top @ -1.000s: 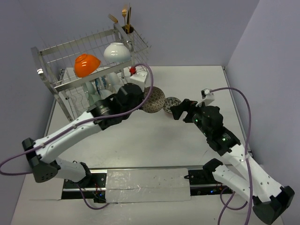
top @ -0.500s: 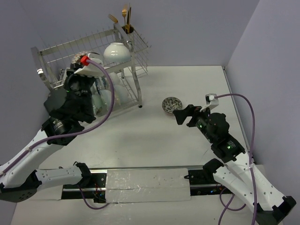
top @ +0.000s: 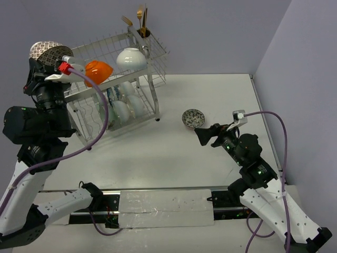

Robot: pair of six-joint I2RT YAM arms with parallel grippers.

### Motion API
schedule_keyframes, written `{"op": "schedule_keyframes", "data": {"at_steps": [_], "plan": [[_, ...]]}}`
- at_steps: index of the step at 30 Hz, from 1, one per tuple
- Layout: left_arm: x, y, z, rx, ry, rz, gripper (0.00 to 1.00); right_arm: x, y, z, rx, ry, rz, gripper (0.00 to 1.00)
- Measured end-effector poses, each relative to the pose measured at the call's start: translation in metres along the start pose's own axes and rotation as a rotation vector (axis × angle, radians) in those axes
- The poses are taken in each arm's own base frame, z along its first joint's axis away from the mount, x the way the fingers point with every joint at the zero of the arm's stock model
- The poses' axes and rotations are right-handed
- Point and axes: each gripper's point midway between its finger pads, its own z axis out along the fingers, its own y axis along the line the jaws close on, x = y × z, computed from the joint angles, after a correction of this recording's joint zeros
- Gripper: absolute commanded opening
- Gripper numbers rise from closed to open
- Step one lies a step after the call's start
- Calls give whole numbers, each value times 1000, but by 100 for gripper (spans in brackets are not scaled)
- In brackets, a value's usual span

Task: Load the bowls into the dish rack
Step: Place the upside down bowl on the dish rack.

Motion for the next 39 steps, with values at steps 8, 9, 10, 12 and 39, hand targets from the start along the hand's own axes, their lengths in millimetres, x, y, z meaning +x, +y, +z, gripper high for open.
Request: {"op": "schedule_keyframes", "data": {"at_steps": [8, 9, 10, 12, 39], "plan": [[28, -32, 37, 23, 55, 213, 0, 7, -4, 0, 2, 5, -4, 98], [32, -41, 42, 40, 56, 233, 0, 6, -4, -1, 1, 2, -4, 98], [37, -50, 47, 58, 63, 253, 0, 6, -3, -1, -1, -1, -5, 98], [49, -67, 55, 97, 72, 296, 0, 5, -3, -3, -3, -7, -7, 98], [129, -109, 55, 186, 113, 477, 0, 10, -8, -4, 0, -16, -15, 98]]}}
